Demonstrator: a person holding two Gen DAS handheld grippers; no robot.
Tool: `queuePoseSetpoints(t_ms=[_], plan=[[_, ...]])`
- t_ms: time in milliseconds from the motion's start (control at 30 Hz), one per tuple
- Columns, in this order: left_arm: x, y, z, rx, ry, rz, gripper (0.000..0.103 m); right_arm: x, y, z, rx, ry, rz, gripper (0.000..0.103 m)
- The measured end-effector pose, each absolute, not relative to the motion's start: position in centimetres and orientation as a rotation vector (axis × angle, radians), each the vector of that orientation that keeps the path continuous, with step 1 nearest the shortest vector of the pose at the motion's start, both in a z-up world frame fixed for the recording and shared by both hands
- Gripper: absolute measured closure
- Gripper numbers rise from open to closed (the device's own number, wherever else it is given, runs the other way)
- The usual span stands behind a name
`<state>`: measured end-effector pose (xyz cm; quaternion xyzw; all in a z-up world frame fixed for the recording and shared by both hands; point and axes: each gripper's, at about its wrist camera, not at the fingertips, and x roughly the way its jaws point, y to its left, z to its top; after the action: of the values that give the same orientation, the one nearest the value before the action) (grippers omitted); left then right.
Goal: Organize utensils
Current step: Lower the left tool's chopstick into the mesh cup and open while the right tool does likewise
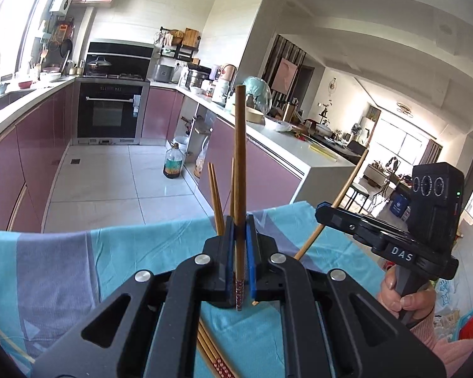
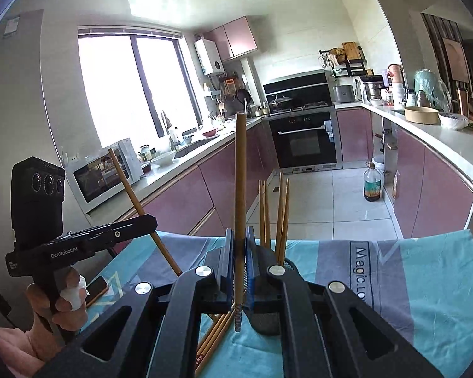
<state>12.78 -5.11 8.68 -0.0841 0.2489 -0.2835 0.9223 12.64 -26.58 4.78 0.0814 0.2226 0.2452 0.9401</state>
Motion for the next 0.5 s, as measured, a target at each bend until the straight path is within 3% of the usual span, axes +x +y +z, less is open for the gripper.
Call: queuePoseSetpoints(t_ms=[500], plan=[[16.0, -8.2, 9.7, -0.126, 0.517, -0.539, 0.095, 15.9, -27.3, 6.0, 0.143, 0.430, 0.449, 0.097]])
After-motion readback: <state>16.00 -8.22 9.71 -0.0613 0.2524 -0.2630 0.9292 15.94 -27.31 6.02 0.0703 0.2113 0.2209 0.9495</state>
